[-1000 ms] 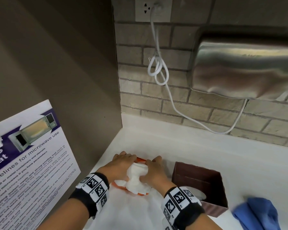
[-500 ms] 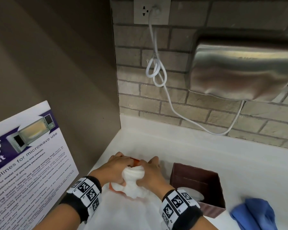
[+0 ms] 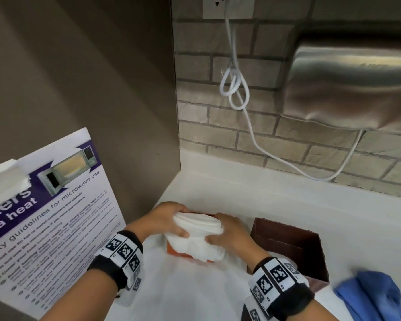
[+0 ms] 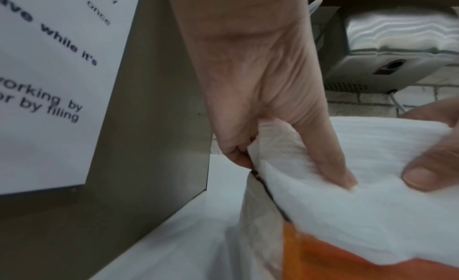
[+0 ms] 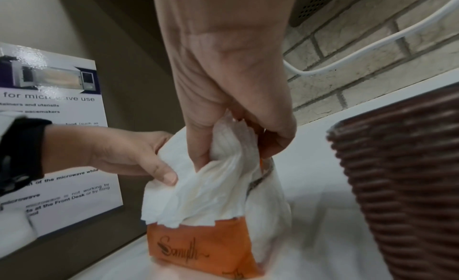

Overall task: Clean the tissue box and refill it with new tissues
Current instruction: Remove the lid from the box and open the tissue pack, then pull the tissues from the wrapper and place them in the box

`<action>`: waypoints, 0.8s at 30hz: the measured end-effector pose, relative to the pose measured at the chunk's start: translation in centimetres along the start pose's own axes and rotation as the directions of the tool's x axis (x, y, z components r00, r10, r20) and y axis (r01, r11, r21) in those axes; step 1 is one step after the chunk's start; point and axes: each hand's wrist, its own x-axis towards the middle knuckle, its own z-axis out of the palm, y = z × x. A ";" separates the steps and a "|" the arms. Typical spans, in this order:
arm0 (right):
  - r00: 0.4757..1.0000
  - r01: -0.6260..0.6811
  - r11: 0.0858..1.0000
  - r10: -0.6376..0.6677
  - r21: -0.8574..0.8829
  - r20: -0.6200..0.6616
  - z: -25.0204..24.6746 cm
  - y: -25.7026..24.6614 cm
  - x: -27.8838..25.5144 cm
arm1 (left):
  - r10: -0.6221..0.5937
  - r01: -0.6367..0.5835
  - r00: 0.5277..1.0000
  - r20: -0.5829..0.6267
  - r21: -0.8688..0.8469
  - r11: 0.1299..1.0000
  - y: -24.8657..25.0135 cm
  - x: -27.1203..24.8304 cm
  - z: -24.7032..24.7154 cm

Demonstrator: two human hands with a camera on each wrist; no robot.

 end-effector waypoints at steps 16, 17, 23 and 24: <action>0.996 0.020 0.750 0.039 0.661 -0.074 -1.2 0.2 -0.5 | -0.033 -0.050 0.986 -0.165 -0.474 0.879 0.4 -1.5 -1.4; 0.996 0.014 0.689 0.055 0.725 -0.071 -1.4 0.2 -0.4 | -0.052 -0.059 0.981 -0.184 -0.548 0.835 0.7 -1.6 -1.5; 0.997 0.046 0.296 -0.065 0.954 -0.027 -2.5 -0.5 -0.6 | -0.142 -0.097 0.965 -0.219 -0.807 0.582 3.1 -1.8 -1.6; 0.997 0.036 0.261 -0.075 0.965 -0.017 -2.6 -0.6 -0.6 | -0.148 -0.097 0.965 -0.216 -0.820 0.564 3.6 -1.9 -1.6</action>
